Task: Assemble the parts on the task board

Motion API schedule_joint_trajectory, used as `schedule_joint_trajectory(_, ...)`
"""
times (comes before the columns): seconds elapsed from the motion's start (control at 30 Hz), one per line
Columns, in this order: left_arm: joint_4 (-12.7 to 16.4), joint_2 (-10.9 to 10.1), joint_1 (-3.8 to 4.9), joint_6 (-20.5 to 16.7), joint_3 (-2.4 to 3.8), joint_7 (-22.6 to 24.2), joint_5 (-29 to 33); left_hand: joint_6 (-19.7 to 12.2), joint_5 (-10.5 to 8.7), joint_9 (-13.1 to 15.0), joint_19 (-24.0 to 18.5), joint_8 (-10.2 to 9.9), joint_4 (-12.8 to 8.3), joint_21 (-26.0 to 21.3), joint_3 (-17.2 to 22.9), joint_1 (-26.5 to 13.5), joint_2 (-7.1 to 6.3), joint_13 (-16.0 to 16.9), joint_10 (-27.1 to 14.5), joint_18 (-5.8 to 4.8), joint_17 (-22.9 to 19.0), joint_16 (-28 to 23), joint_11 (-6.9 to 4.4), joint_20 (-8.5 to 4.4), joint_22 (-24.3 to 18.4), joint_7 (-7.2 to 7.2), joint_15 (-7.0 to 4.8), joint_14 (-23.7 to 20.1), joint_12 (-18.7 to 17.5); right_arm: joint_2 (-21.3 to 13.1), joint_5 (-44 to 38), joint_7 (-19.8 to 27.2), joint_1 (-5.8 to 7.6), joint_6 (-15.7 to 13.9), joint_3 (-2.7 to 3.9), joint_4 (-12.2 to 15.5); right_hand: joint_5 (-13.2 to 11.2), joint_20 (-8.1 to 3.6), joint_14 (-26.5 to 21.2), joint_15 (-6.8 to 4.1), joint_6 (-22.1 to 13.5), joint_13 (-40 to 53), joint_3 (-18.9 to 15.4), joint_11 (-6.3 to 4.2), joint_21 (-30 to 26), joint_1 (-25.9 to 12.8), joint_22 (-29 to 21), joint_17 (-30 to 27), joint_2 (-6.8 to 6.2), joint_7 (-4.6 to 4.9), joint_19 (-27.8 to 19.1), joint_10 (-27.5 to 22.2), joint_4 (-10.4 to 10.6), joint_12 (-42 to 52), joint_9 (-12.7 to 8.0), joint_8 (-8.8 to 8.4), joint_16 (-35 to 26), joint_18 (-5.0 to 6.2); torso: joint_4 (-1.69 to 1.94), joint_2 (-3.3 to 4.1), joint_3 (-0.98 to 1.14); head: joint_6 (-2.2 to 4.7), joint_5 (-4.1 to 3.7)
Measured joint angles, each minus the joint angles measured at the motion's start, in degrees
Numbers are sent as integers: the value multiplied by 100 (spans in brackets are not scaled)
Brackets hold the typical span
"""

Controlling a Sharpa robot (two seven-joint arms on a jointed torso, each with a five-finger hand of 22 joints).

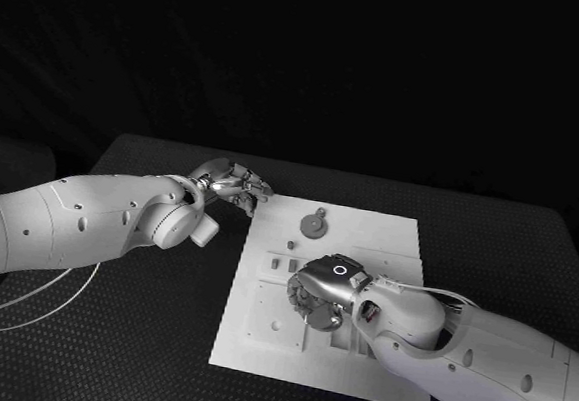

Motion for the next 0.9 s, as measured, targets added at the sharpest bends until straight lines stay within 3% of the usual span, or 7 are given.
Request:
schedule_joint_trajectory(0.2,0,-2,0,3,0,-3,0,0,0,0,0,0,15,0,-15,0,0,0,1,0,4,0,-1,0,0,0,0,0,0,95,0,-14,-63,50,9,-74,0,0,-1,3,-9,18,0,0,0,0,0,2,0,-4,0,0,0,-2,1,-1,-1,-34,2,0,0,-12,-4)
schedule_joint_trajectory(0.63,2,-6,0,9,0,-9,0,-1,0,0,-1,0,15,0,-15,0,0,-1,2,0,5,0,-2,1,0,-1,0,0,0,95,27,-27,-78,99,24,-104,0,1,-8,-16,-6,-2,0,2,0,-12,-1,9,10,18,-1,-2,0,-68,33,-11,-1,51,1,-1,1,-38,-4)
schedule_joint_trajectory(0.7,2,-6,0,10,0,-10,0,-1,0,0,-1,0,15,0,-15,0,0,-1,2,0,5,0,-2,1,0,-1,0,0,0,92,50,-22,-79,88,23,-110,0,1,-8,-16,-37,-3,0,35,11,-26,-2,9,25,49,-1,-34,0,-114,32,-48,-1,52,1,-1,1,-38,-4)
schedule_joint_trajectory(0.8,2,-6,0,12,0,-12,0,-12,0,0,-1,0,15,0,-15,0,0,4,-11,0,10,0,-16,2,0,10,0,0,0,84,115,-13,-80,57,23,-123,0,12,-71,24,-300,0,0,108,45,-147,-3,17,-69,197,-12,-204,1,-206,-17,-232,1,54,-1,-1,1,-37,-2)
schedule_joint_trajectory(0.9,1,-6,0,13,0,-15,0,-22,0,0,-1,0,15,0,-15,0,0,4,-18,0,10,0,-23,2,0,19,0,0,0,60,176,-1,-79,31,21,-124,0,27,-124,58,-613,0,0,72,58,-138,0,23,-213,305,-27,-240,2,-329,-118,-435,0,99,-3,-1,1,-32,-2)
